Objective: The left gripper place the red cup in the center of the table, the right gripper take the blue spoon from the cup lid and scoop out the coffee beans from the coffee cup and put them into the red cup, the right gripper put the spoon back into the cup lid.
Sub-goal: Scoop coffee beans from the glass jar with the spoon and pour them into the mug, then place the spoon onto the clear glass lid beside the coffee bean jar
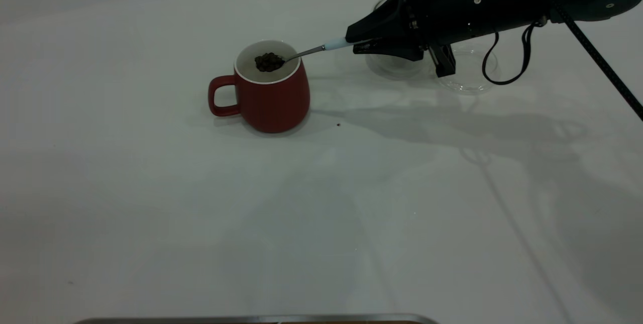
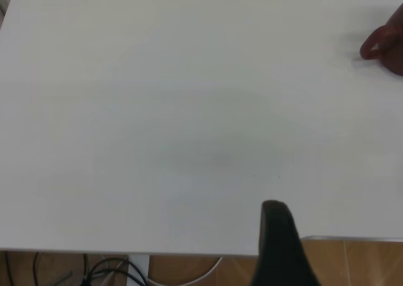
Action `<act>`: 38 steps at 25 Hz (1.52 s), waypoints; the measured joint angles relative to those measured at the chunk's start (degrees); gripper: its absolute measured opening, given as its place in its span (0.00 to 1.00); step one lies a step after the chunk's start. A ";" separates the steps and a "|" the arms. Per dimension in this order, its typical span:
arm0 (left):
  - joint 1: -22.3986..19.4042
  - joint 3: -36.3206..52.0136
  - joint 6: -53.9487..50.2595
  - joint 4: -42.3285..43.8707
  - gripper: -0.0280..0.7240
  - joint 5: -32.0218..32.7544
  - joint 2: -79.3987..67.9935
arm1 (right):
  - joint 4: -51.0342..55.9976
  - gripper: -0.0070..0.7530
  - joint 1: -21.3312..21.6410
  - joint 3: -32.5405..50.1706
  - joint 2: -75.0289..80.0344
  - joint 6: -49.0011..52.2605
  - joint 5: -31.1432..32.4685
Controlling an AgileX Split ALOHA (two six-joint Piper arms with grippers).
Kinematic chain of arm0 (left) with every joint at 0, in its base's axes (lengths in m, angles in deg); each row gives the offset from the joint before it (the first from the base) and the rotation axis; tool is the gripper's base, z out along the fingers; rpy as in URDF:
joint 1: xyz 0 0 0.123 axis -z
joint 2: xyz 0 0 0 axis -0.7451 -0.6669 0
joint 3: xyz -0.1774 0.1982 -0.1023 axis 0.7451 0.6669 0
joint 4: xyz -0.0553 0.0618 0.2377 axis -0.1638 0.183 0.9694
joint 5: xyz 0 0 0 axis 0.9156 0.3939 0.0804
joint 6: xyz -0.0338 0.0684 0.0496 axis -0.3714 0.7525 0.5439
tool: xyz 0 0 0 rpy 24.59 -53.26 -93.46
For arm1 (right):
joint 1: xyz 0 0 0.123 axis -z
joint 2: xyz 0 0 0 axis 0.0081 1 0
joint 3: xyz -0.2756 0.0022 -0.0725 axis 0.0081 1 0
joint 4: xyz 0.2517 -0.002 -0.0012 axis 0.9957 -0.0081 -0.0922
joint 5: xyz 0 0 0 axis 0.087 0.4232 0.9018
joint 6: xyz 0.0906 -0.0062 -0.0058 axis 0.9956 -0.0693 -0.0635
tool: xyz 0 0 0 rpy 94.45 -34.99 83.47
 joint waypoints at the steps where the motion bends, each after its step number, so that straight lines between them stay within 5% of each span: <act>1: 0.00 0.00 0.00 0.00 0.75 0.00 0.00 | 0.00 0.16 0.00 0.00 0.00 -0.39 -0.17; 9: 0.00 0.00 0.00 0.00 0.75 0.00 0.00 | 0.12 0.16 0.00 0.00 -0.25 -8.76 -0.26; 25: 0.00 0.00 0.00 0.00 0.75 0.00 0.00 | -0.39 0.16 0.00 0.00 -0.89 -45.69 -0.21; 30: 0.00 0.00 0.00 0.00 0.75 0.00 0.00 | -0.10 0.16 0.00 0.00 -0.89 -42.93 2.02; 38: 0.00 0.00 0.00 0.00 0.75 0.00 0.00 | -0.10 0.16 0.00 0.00 -0.91 -24.67 7.55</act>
